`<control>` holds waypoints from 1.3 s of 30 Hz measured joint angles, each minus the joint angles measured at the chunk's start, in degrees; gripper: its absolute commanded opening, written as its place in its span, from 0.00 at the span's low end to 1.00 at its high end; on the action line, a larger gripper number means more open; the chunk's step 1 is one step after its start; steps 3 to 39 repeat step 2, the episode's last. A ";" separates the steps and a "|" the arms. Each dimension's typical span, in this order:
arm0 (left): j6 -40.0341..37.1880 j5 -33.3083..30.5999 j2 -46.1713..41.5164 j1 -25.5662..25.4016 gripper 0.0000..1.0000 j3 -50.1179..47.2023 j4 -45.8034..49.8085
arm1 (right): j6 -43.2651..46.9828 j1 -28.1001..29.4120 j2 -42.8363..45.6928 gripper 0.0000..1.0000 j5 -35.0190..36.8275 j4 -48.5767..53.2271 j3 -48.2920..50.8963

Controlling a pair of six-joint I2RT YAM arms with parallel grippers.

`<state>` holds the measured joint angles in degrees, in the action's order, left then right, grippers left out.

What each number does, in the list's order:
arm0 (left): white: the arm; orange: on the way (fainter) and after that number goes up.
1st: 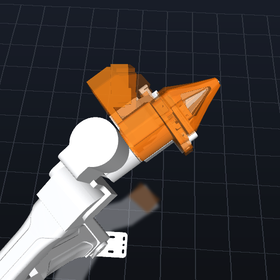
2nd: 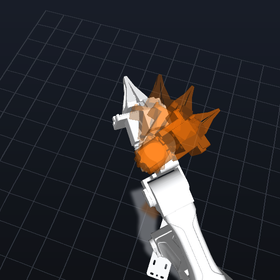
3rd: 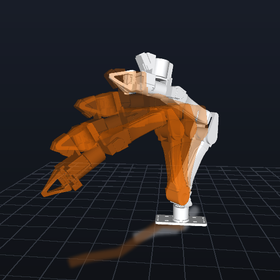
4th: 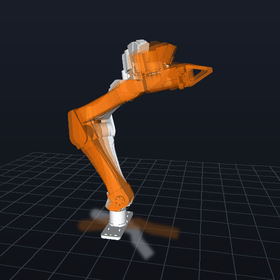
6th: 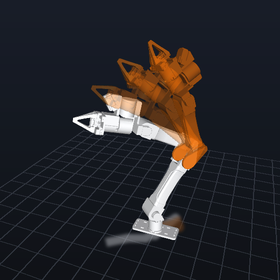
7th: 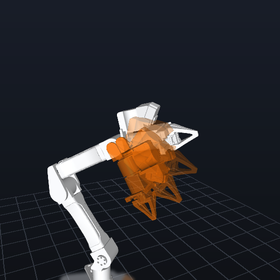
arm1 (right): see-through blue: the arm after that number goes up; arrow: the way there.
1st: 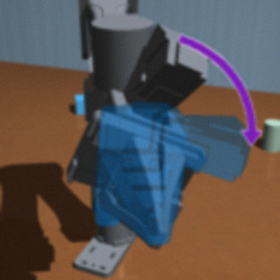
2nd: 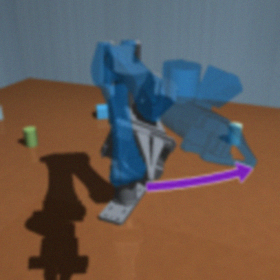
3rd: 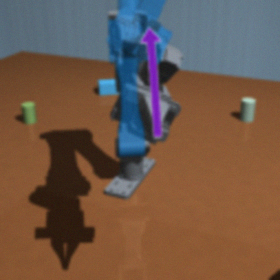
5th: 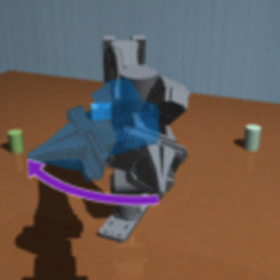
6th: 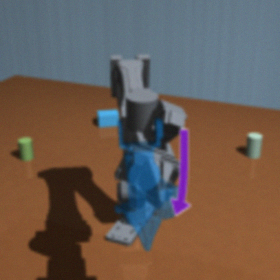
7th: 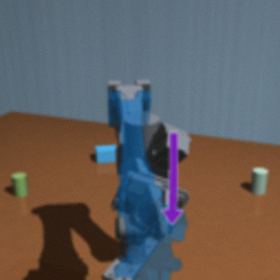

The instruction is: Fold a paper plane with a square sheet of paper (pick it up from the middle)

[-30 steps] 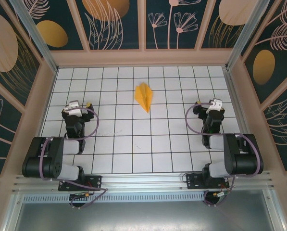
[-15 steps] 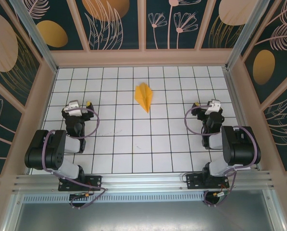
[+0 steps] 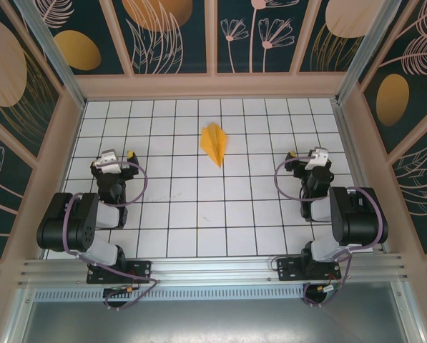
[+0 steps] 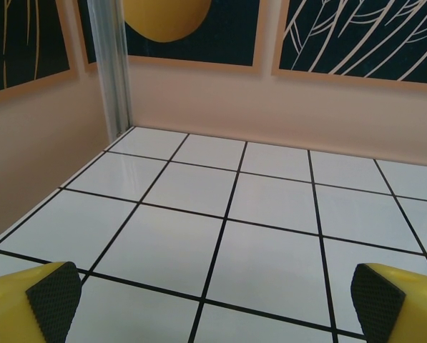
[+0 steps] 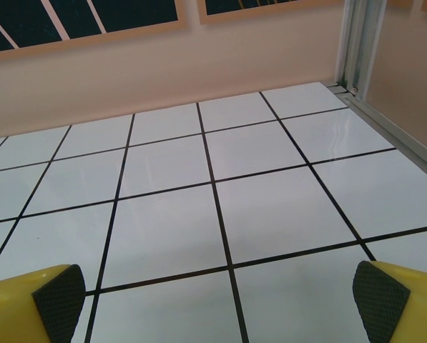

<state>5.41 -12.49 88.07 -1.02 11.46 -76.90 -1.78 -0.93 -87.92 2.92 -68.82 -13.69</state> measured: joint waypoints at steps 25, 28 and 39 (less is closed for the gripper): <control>0.00 0.00 0.02 0.00 0.98 0.00 -0.02 | 0.00 0.00 0.00 0.99 -0.02 0.00 0.00; 0.00 0.00 0.02 0.00 0.98 0.00 -0.02 | 0.00 0.00 0.00 0.99 -0.02 0.00 0.00; 0.00 0.00 0.02 0.00 0.98 0.00 -0.02 | 0.00 0.00 0.00 0.99 -0.02 0.00 0.00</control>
